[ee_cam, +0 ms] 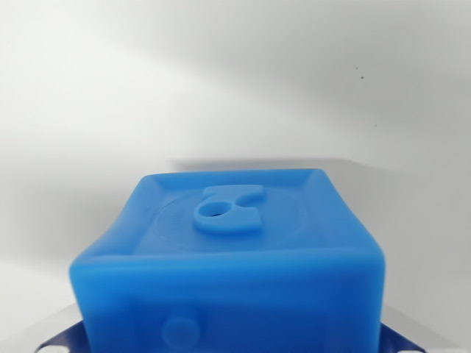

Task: Stack cube

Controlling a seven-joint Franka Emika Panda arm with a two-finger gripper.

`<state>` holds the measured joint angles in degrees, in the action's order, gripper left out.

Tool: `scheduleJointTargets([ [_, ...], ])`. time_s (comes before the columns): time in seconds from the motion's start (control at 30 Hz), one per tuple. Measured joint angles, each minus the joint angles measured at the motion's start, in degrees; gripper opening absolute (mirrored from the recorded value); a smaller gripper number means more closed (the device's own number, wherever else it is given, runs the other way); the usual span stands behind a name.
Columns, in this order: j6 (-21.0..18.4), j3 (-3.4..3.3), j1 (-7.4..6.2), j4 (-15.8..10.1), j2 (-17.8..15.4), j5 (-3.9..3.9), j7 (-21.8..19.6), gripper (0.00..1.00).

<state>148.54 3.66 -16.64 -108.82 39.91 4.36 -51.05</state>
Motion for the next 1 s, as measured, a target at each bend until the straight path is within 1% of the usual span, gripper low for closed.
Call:
scheduleJointTargets([
  [0.7,-3.56,0.31,0.18,-1.29,-4.92,-0.23,0.13,0.0],
  [1.0,-5.95,0.45,0.26,-1.81,-7.94,-0.48,0.31,0.0],
])
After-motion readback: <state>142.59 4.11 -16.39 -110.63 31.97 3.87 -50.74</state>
